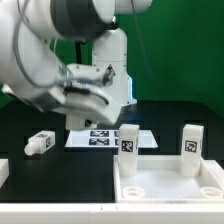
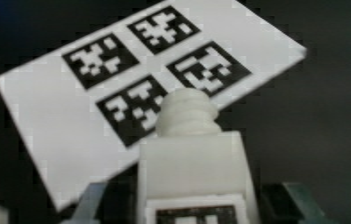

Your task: Assemble square table

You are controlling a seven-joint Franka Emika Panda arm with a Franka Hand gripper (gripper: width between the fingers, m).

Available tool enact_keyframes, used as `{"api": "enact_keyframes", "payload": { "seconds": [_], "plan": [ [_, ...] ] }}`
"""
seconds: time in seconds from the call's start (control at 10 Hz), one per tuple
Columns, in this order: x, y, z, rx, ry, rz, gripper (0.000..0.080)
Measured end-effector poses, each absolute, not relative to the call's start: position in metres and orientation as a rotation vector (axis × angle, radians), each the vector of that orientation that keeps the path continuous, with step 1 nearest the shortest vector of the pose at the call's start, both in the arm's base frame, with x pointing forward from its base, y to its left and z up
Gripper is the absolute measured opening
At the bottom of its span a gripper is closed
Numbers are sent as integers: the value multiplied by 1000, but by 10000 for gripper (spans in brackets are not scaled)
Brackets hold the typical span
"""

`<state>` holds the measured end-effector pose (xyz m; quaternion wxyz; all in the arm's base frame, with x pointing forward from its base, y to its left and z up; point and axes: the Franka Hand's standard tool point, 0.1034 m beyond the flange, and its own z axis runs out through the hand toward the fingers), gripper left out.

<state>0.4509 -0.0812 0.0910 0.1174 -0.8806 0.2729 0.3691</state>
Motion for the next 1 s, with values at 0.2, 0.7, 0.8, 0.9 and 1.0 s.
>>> {"api": "enact_keyframes", "payload": {
  "seconds": [0.2,0.7,0.8,0.9,1.0],
  "plan": [
    [461,-78,89,-2683,807,876,282],
    [532,-86,126,-2827,714,455,282],
    [543,-83,129,-2855,702,375,282],
    [547,-84,127,-2888,711,248,282],
    [545,-83,125,-2908,716,160,282]
  ]
}}
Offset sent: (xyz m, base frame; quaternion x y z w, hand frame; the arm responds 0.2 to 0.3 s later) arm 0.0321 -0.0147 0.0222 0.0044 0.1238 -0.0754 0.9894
